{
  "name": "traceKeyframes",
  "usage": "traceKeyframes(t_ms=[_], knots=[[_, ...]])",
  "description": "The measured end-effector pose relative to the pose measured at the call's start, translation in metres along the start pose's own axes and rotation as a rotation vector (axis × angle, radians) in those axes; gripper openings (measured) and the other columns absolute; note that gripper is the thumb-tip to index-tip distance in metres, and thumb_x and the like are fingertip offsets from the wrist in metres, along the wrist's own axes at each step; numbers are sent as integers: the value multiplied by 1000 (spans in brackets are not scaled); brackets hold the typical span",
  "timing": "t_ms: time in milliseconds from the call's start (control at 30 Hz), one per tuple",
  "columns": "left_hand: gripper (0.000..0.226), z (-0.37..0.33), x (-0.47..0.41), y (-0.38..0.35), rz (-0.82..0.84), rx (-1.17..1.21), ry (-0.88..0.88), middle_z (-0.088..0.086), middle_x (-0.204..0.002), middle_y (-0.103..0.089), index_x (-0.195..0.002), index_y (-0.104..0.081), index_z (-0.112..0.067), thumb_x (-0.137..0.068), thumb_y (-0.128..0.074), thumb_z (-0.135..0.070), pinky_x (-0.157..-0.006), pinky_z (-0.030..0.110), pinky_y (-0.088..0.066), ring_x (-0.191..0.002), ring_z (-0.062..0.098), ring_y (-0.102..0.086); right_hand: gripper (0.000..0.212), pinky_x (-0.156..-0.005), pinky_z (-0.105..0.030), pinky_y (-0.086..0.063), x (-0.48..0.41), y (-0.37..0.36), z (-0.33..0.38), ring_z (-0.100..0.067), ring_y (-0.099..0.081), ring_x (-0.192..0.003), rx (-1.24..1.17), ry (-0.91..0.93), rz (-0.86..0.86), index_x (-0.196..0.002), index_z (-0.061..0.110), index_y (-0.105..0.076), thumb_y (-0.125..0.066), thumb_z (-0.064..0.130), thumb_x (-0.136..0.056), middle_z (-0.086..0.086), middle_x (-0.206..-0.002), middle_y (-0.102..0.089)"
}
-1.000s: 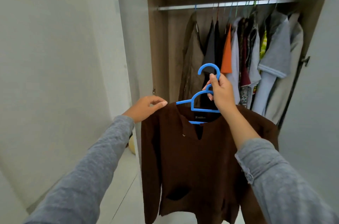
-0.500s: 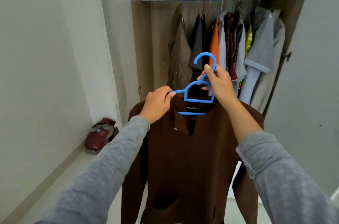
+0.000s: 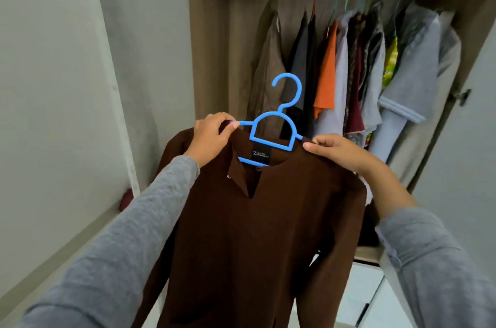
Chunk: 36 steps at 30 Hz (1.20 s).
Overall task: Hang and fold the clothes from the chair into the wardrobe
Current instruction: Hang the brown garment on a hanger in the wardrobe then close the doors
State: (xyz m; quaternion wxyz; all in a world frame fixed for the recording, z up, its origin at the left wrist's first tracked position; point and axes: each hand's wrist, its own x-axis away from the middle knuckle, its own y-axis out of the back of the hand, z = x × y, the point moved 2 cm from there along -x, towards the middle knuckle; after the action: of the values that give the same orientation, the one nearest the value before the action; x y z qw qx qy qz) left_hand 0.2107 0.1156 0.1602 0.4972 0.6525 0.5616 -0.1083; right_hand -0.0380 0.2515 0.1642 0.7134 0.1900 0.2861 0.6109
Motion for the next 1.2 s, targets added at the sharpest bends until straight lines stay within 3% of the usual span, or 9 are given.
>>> traceKeyframes(t_ms=[167, 333, 567, 667, 767, 867, 967, 1033, 1200], knots=[[11, 14, -53, -36, -18, 32, 38, -10, -98, -62, -98, -64, -22, -92, -57, -28, -99, 44, -40, -99, 12, -54, 38, -48, -21, -27, -55, 30, -13, -7, -36, -46, -13, -16, -125, -61, 18, -45, -61, 39, -88, 2, -55, -39], [49, 27, -60, -90, -79, -27, 273, 7, -140, -41, -139, -40, -10, -94, -53, -26, -111, 32, -27, -132, 21, -35, 40, -56, -28, -29, -104, 37, -22, -18, -43, -58, -26, -14, -225, -70, 6, -58, -63, 42, -86, -10, -63, -46], [109, 26, -26, -151, 266, 206, 327, -6, -157, 5, -150, 3, -20, -75, -70, -50, -113, 22, -9, -143, 8, -2, 35, -65, -32, -37, -171, -1, -8, -22, -51, -67, -371, -7, -256, -75, 14, -61, -65, 49, -75, -16, -71, -55], [123, 28, -25, -160, 345, 247, 336, -10, -156, 12, -150, 11, -23, -65, -74, -55, -116, 25, -6, -143, 5, 6, 45, -69, -36, -46, -199, -14, 6, -29, -60, -72, -452, -19, -242, -75, 2, -63, -62, 47, -80, -27, -82, -64], [130, 35, -34, -168, 333, 276, 327, -11, -157, 12, -149, 12, -26, -59, -74, -63, -119, 31, -7, -144, 4, 5, 55, -84, -48, -52, -224, -22, 28, -39, -65, -92, -521, -11, -237, -96, -9, -62, -57, 45, -84, -27, -100, -65], [130, 47, -53, -171, 228, 286, 317, -11, -158, 1, -150, 6, -27, -56, -73, -69, -119, 35, -14, -144, 3, -4, 46, -84, -43, -54, -245, -20, 56, -28, -65, -81, -587, 20, -260, -92, -6, -64, -52, 39, -92, -21, -92, -67], [119, 67, -78, -172, 89, 285, 313, -10, -155, -15, -149, -4, -33, -59, -75, -67, -117, 39, -23, -142, 5, -18, 44, -54, -29, -37, -263, -12, 77, -13, -39, -53, -669, 62, -315, -59, 11, -43, -48, 32, -97, -4, -55, -41], [103, 81, -97, -172, 4, 279, 287, -10, -151, -28, -148, -15, -35, -67, -73, -63, -114, 40, -30, -138, 5, -28, 43, -55, -28, -31, -280, -7, 84, -13, -33, -51, -681, 78, -361, -58, 16, -37, -46, 32, -97, 2, -55, -34], [73, 115, -156, -173, -121, 265, 275, -10, -141, -44, -143, -31, -32, -81, -60, -57, -110, 39, -37, -129, 4, -42, 37, -54, -28, -32, -340, 6, 92, -13, -37, -52, -659, 83, -365, -68, 13, -47, -43, 34, -98, 1, -58, -40]])
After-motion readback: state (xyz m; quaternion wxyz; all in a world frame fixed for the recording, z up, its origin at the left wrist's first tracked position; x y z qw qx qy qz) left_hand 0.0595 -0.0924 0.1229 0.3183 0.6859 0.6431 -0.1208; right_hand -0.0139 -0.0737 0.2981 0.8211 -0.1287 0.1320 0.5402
